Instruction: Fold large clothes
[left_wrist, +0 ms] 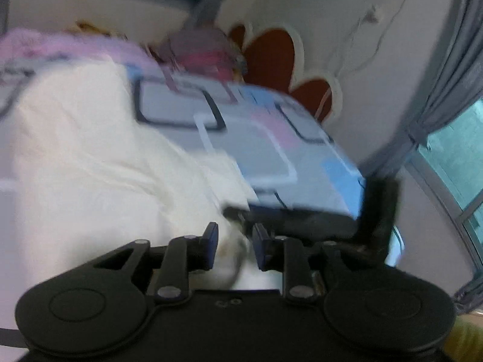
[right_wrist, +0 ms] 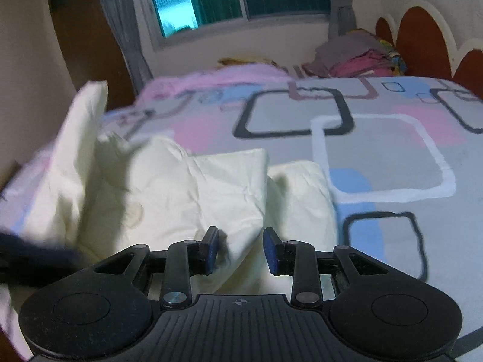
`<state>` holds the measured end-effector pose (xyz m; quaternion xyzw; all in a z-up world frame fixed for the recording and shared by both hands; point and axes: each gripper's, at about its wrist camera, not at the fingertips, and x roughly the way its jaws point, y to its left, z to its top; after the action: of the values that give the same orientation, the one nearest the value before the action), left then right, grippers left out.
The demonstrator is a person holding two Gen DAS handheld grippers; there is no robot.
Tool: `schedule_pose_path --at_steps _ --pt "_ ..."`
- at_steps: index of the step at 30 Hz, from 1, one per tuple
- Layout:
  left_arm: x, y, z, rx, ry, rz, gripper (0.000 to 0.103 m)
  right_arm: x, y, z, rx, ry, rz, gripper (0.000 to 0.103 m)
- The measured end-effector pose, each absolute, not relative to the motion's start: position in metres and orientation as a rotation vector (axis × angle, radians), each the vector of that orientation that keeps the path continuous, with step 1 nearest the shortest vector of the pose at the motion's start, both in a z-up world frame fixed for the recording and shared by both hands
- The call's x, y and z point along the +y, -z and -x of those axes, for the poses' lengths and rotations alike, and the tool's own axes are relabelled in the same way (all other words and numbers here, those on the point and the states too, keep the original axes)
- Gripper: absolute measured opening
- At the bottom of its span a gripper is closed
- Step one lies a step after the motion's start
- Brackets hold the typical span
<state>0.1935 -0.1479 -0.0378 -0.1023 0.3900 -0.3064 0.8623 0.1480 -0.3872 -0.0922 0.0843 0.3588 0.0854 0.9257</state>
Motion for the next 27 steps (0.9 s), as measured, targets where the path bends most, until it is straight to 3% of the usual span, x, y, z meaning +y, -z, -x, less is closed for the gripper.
schedule_pose_path --at_steps 4,7,11,12,13,14,20,21,23,25,26,27 --pt "-0.091 0.005 -0.195 0.710 0.535 0.333 0.040 -0.390 0.095 -0.145 0.736 -0.153 -0.168 0.032" --pt "-0.076 0.016 -0.213 0.642 0.378 0.234 0.040 -0.391 0.086 -0.146 0.689 -0.134 -0.206 0.032" --pt "-0.065 0.065 -0.242 0.685 0.217 0.279 0.040 -0.382 0.057 -0.142 0.603 -0.190 -0.280 0.035" --pt "-0.067 0.076 -0.246 0.704 0.220 0.288 0.039 -0.376 0.051 -0.143 0.593 -0.230 -0.304 0.042" --pt "-0.072 0.085 -0.249 0.711 0.229 0.284 0.039 -0.369 0.045 -0.145 0.581 -0.267 -0.327 0.068" --pt "-0.078 0.091 -0.250 0.718 0.258 0.280 0.039 -0.361 0.041 -0.147 0.571 -0.300 -0.341 0.081" --pt "-0.092 0.105 -0.253 0.754 0.380 0.274 0.037 -0.332 0.061 -0.171 0.674 -0.388 -0.420 0.080" --pt "-0.087 0.107 -0.254 0.764 0.382 0.291 0.037 -0.335 0.068 -0.175 0.691 -0.370 -0.447 0.078" --pt "-0.081 0.110 -0.257 0.777 0.386 0.323 0.037 -0.339 0.079 -0.178 0.720 -0.364 -0.502 0.054" --pt "-0.071 0.110 -0.255 0.779 0.387 0.314 0.037 -0.340 0.080 -0.181 0.715 -0.383 -0.492 0.040" --pt "-0.071 0.112 -0.255 0.780 0.392 0.310 0.037 -0.341 0.079 -0.182 0.722 -0.406 -0.492 0.025" --pt "-0.072 0.111 -0.255 0.781 0.394 0.306 0.037 -0.340 0.080 -0.184 0.738 -0.428 -0.495 0.022"
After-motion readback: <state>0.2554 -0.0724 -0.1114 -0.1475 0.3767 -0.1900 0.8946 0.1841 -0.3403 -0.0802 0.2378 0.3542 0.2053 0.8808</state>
